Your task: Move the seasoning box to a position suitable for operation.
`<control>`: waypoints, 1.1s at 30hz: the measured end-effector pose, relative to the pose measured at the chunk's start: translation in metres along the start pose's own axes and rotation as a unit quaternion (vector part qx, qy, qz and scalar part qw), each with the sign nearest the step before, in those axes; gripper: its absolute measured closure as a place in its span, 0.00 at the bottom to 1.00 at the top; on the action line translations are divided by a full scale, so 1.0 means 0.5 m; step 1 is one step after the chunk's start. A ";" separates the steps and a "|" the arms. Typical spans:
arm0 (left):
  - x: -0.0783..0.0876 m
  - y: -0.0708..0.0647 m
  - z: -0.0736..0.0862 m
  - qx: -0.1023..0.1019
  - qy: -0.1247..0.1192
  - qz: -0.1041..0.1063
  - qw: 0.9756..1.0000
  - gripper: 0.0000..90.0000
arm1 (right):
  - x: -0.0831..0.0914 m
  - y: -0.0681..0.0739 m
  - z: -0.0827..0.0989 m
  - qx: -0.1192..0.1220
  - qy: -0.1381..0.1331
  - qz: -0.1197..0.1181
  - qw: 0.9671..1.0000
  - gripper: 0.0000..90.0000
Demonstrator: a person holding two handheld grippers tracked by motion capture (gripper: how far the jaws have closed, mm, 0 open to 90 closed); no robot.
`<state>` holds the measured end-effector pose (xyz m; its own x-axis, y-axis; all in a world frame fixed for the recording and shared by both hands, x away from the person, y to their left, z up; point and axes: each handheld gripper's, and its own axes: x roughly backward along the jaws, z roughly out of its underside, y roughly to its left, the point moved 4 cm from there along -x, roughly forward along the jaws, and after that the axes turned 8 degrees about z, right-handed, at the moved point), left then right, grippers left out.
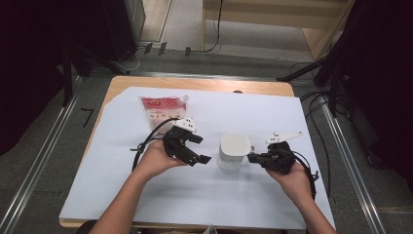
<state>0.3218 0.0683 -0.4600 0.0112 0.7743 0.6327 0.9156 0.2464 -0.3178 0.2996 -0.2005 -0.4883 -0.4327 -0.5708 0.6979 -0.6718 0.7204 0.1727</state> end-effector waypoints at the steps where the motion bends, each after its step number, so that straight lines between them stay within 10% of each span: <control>1: -0.001 -0.001 0.000 -0.001 0.001 -0.001 1.000 0.19 | 0.008 0.002 -0.003 0.003 -0.003 -0.002 1.000 1.00; 7: -0.010 0.001 -0.005 -0.007 0.010 0.016 1.000 0.20 | 0.051 -0.010 -0.022 0.008 -0.030 0.025 0.999 1.00; 33: -0.056 0.025 -0.058 -0.046 0.046 0.038 0.997 0.21 | 0.020 -0.048 -0.033 -0.017 -0.001 0.023 1.000 1.00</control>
<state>0.3446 0.0329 -0.4611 0.1153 0.7317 0.6718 0.9438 0.1302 -0.3038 0.3213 -0.2171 -0.4738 -0.4637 -0.5372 0.7046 -0.6299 0.7591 0.1642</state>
